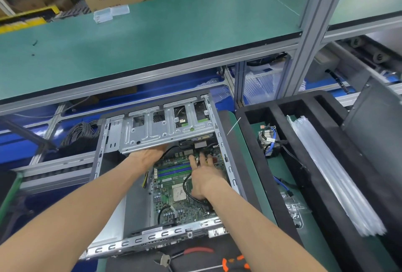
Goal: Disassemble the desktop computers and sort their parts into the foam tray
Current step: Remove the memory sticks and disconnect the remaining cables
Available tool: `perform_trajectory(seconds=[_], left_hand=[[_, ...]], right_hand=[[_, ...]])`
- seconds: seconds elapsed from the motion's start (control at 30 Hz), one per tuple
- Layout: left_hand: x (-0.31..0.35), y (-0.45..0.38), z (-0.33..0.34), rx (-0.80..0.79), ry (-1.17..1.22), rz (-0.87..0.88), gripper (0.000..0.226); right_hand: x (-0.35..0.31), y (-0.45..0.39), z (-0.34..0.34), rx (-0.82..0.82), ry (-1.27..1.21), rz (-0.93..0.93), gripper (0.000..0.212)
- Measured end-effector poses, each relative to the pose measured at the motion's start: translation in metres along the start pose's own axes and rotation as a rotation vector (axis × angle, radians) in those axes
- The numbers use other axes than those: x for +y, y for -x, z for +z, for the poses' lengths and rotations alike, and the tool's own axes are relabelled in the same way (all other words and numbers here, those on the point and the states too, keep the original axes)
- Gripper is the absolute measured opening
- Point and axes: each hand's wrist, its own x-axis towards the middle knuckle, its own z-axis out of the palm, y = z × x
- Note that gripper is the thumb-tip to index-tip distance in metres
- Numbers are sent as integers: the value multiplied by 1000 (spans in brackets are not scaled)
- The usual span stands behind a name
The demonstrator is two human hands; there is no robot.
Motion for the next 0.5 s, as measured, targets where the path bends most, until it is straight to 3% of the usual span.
perform_trajectory(seconds=[0.17, 0.33, 0.5], left_hand=[[-8, -10, 12, -98, 264, 83, 51], [-10, -20, 19, -336, 441, -67, 49], [-15, -16, 22, -305, 483, -114, 34]], right_hand=[[-1, -1, 0, -6, 13, -2, 105], [0, -1, 1, -9, 23, -3, 107], [0, -3, 2, -5, 18, -3, 108]])
